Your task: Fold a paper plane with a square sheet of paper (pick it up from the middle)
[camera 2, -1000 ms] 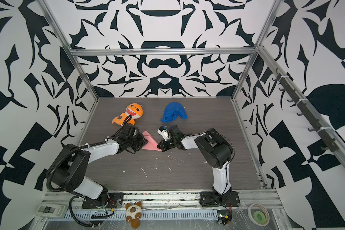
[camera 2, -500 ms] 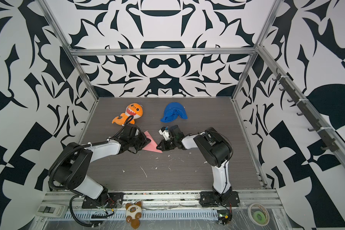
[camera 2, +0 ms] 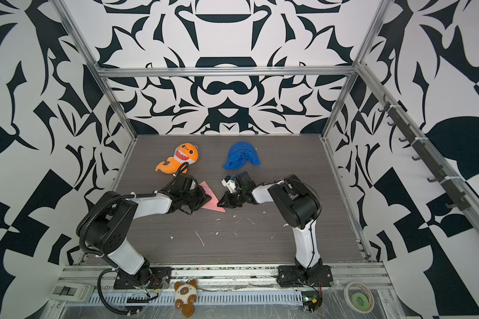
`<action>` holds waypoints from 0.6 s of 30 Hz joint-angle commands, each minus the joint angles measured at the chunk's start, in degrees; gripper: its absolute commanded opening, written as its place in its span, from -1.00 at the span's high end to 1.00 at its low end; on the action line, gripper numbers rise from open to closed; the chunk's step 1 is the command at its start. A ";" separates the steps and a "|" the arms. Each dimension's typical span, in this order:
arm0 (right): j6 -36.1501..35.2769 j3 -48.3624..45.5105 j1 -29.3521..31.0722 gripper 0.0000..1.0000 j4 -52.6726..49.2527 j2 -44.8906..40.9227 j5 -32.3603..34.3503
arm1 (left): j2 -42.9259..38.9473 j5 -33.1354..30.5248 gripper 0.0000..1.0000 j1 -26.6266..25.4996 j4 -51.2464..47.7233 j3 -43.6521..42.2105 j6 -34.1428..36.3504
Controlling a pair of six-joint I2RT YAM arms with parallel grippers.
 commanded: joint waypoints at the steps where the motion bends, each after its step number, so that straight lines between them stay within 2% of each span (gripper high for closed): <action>1: 0.96 1.17 -0.29 0.88 -7.26 2.08 2.68 | 1.05 0.34 0.82 -0.21 0.90 0.23 0.00; 18: 0.31 4.62 -0.29 0.86 -15.96 3.02 5.62 | 2.85 0.17 0.83 -0.16 0.28 0.64 0.05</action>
